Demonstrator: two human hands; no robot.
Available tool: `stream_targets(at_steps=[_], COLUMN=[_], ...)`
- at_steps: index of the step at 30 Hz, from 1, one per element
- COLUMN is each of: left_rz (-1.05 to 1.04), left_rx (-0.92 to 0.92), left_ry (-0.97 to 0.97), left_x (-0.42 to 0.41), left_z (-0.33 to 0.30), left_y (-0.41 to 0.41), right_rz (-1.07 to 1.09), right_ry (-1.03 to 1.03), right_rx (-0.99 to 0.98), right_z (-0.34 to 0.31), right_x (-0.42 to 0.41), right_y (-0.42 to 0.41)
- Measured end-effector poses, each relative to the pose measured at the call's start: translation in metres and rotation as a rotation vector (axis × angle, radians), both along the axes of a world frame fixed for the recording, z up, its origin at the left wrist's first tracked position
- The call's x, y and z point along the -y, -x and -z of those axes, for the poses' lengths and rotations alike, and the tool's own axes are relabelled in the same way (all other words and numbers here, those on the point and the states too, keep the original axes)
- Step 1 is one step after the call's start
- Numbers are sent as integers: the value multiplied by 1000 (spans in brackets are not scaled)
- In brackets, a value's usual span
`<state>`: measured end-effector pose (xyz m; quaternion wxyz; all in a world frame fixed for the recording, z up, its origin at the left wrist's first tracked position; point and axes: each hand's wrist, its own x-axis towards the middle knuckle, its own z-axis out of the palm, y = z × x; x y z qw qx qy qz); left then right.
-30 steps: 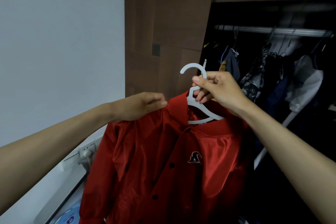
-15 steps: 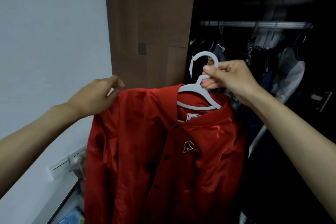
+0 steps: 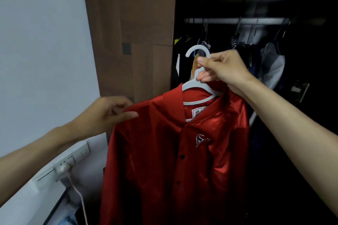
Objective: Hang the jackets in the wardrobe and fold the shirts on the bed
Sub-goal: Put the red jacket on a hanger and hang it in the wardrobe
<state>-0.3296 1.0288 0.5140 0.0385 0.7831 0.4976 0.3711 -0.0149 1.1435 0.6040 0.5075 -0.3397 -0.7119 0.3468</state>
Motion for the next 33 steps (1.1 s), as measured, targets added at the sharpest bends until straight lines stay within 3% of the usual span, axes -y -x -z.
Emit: stream_targets(at_steps=[6, 14, 17, 20, 23, 27, 31, 33], left_rz=[-83, -256, -314, -166, 43, -38, -65, -54], left_rx=[62, -195, -271, -231, -74, -215, -62, 16], left_ry=[-79, -24, 152, 159, 265, 122, -112, -141], left_x=[-13, -12, -16, -26, -33, -46, -51, -52], left_z=[-14, -22, -25, -31, -33, -35, -36, -41], left_y=[13, 54, 56, 32, 1, -18, -44, -62], right_rz=[7, 99, 39, 8, 22, 38, 7, -17], right_ry=[-30, 134, 119, 63, 18, -10, -66, -106], right_rx=[28, -109, -79, -41, -8, 11, 50, 122], right_z=[-9, 20, 20, 15, 11, 11, 8, 7], right_x=[-5, -29, -25, -19, -17, -14, -4, 2], right_y=[-7, -40, -27, 1, 20, 30, 39, 47])
